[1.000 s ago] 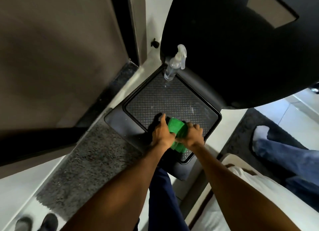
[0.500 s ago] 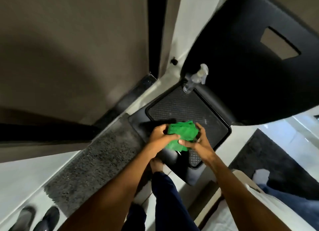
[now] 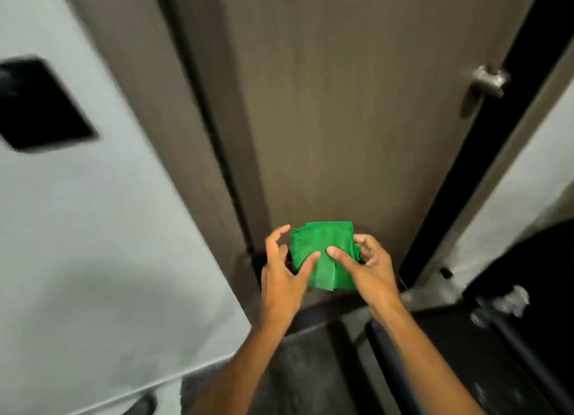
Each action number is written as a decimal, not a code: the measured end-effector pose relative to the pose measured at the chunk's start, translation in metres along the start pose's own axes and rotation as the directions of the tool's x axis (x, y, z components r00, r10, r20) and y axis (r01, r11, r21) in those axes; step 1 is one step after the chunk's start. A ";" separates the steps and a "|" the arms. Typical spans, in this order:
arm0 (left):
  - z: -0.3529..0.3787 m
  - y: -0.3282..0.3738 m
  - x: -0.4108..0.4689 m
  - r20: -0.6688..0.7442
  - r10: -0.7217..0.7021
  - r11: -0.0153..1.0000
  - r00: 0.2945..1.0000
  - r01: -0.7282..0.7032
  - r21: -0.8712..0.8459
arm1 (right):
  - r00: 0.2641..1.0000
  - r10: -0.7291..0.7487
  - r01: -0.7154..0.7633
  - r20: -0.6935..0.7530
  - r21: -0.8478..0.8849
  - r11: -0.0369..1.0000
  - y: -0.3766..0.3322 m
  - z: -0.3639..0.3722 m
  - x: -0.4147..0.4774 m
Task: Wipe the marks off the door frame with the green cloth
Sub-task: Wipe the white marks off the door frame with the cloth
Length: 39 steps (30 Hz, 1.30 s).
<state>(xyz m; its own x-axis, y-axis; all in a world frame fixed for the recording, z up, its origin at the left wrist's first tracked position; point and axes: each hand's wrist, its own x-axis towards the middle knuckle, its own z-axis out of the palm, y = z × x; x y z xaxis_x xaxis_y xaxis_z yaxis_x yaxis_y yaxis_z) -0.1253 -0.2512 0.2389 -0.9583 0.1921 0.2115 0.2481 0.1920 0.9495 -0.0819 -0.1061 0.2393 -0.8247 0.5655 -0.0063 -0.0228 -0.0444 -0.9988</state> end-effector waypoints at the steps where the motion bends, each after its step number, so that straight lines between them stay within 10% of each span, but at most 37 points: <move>1: -0.020 0.015 0.004 -0.044 0.081 0.997 0.996 -0.080 0.016 | 0.997 -0.080 0.080 -0.018 -0.001 0.997 -0.018 0.019 -0.002; 5: -0.102 0.065 0.018 -0.112 0.399 0.909 0.910 -0.376 0.180 | 0.906 -0.423 0.422 0.019 -0.106 0.900 -0.088 0.088 -0.019; 10: -0.159 0.104 0.041 -0.171 0.718 0.652 0.675 -0.566 0.505 | 0.625 -0.778 0.767 0.069 -0.243 0.594 -0.147 0.141 -0.027; 22: -0.202 0.168 0.138 -0.323 0.842 0.482 0.431 -0.335 0.809 | 0.285 -0.958 0.881 0.023 -0.400 0.253 -0.235 0.223 0.037; 27: -0.225 0.171 0.147 -0.313 0.859 0.428 0.405 -0.234 0.873 | 0.035 -0.996 0.807 0.086 -0.590 -0.022 -0.226 0.244 0.050; 29: -0.243 0.172 0.149 -0.318 0.853 0.443 0.413 -0.253 0.860 | 0.027 -0.991 0.819 0.132 -0.572 -0.054 -0.217 0.253 0.051; 34: -0.291 0.209 0.178 -0.255 0.886 0.333 0.387 -0.149 0.931 | 0.271 -0.949 0.777 0.160 -0.618 0.118 -0.203 0.275 0.047; 39: -0.316 0.244 0.221 -0.178 0.895 0.227 0.409 -0.075 0.971 | 0.197 -0.976 0.704 0.091 -0.706 0.076 -0.198 0.290 0.062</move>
<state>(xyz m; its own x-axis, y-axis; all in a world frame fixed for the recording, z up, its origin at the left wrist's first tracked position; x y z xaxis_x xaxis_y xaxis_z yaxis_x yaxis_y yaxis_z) -0.3209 -0.4659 0.5905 -0.1947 0.0793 0.9776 0.2660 0.9636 -0.0252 -0.2923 -0.3008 0.4511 -0.1911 0.0798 0.9783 -0.1838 0.9762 -0.1155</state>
